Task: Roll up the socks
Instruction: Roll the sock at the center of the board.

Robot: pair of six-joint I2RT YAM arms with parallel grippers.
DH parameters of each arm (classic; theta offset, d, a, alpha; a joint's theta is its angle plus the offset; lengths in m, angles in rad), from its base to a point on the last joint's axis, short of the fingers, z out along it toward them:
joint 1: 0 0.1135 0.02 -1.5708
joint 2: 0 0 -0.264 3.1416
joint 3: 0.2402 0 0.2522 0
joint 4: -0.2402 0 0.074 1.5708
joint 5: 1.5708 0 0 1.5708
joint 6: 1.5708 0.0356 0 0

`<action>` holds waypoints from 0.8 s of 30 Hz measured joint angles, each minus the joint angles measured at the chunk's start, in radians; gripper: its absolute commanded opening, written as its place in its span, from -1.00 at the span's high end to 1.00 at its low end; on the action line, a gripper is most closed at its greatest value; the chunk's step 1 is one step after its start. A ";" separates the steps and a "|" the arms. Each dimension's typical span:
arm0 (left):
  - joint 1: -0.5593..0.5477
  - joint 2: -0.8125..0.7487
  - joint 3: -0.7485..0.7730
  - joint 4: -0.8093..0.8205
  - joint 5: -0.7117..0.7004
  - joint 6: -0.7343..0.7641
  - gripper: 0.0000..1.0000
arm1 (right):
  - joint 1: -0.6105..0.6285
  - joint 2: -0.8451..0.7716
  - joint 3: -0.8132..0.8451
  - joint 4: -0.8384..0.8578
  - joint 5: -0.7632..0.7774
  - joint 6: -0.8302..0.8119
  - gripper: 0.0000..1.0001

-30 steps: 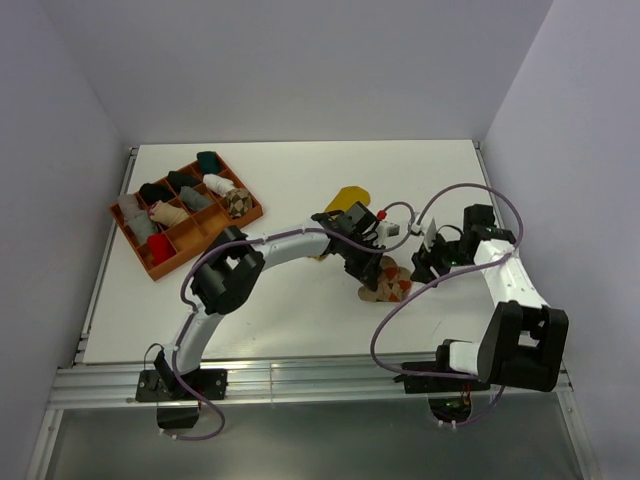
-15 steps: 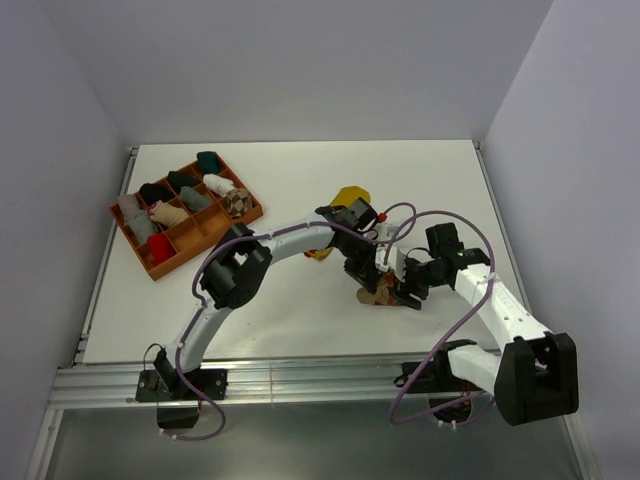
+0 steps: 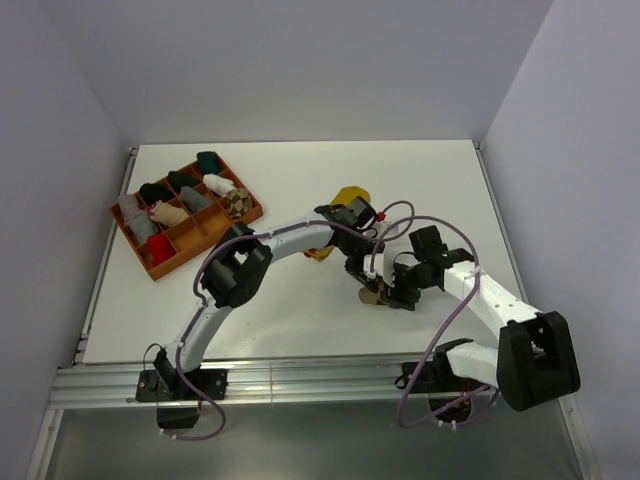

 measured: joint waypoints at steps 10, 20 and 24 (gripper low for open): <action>0.026 -0.022 -0.130 0.165 0.027 -0.145 0.39 | 0.020 0.111 0.045 0.016 0.036 0.095 0.29; 0.087 -0.260 -0.459 0.502 -0.138 -0.382 0.35 | -0.005 0.220 0.128 -0.043 -0.002 0.121 0.31; 0.100 -0.359 -0.541 0.613 -0.251 -0.396 0.36 | -0.039 0.314 0.205 -0.125 -0.038 0.110 0.31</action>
